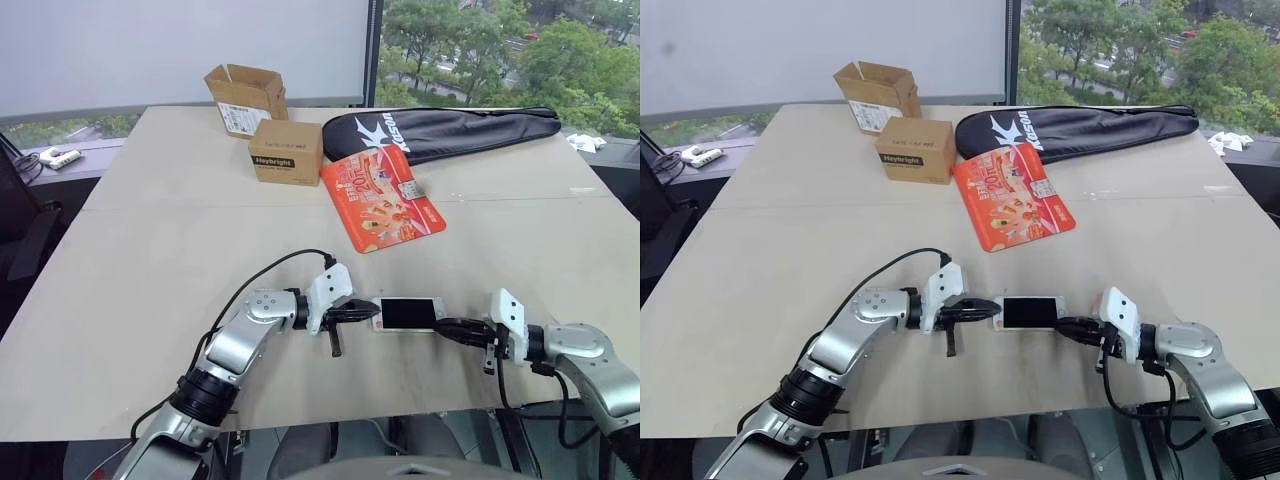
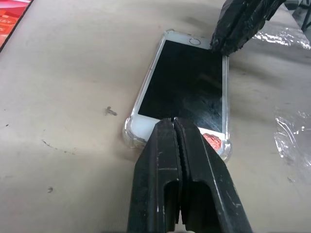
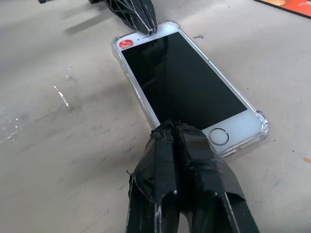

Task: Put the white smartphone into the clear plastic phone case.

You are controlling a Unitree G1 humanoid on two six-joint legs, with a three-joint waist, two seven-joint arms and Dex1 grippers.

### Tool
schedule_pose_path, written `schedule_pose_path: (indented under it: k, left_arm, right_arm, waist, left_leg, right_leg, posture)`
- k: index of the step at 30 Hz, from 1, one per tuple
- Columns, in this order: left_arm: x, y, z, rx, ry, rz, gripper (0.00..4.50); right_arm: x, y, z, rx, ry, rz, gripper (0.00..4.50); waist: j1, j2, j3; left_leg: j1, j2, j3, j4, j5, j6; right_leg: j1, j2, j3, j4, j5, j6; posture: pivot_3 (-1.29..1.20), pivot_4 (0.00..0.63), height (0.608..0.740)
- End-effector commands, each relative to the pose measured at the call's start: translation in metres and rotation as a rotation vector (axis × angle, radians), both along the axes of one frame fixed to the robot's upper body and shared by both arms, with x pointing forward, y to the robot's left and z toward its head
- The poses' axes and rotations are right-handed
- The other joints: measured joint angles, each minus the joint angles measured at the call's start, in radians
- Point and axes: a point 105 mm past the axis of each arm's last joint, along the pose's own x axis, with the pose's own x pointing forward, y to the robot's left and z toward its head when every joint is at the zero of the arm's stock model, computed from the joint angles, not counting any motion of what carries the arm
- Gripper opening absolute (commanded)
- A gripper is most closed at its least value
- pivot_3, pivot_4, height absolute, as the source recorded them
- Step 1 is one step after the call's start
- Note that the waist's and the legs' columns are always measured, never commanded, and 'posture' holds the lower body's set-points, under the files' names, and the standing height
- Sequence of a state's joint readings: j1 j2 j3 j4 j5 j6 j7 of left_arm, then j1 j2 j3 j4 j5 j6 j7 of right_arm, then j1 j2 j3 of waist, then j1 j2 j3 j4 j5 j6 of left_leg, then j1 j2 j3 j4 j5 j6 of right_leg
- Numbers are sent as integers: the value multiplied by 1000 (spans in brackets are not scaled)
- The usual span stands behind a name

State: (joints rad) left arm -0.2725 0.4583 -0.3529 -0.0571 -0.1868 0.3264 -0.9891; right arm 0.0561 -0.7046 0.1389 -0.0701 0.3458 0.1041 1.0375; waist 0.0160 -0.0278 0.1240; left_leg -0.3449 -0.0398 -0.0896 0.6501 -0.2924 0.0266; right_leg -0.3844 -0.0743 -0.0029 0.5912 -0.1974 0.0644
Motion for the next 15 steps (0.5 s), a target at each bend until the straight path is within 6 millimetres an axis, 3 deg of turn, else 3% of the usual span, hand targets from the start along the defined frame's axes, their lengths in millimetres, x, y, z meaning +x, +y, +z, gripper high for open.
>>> schedule_pose_path:
  k: [1,6,10,12,15]
  left_arm:
    - [0,2,-2,10,12,1,0]
    - [5,1,11,-66,-8,31,0]
    - [8,7,36,-160,-42,66,0]
    - [8,14,38,-132,-74,87,0]
    - [8,25,43,-124,-88,130,0]
  right_arm:
    - [-33,-20,-66,-139,303,-81,53]
    - [-16,2,-18,143,193,-63,53]
    - [1,6,33,353,55,-79,53]
    - [5,5,47,400,31,-85,53]
    - [4,0,54,386,23,-78,53]
  waist:
    - [-1,0,0]
    - [-1,2,6]
    - [-5,17,21]
    - [-7,18,24]
    - [-3,25,31]
  left_leg:
    - [0,0,0,0,0,0]
    - [-1,0,-1,0,2,4]
    - [-11,0,2,0,3,5]
    - [-24,0,4,1,4,3]
    - [-30,0,4,2,7,-3]
  right_leg:
    - [0,0,0,0,0,0]
    - [-2,1,-1,0,0,0]
    - [-13,1,-1,3,0,0]
    - [-31,3,1,12,6,-1]
    - [-38,3,1,16,5,-2]
  posture:
    - [0,150,740]
    - [0,150,740]
    - [0,150,740]
    - [0,150,740]
    - [0,150,740]
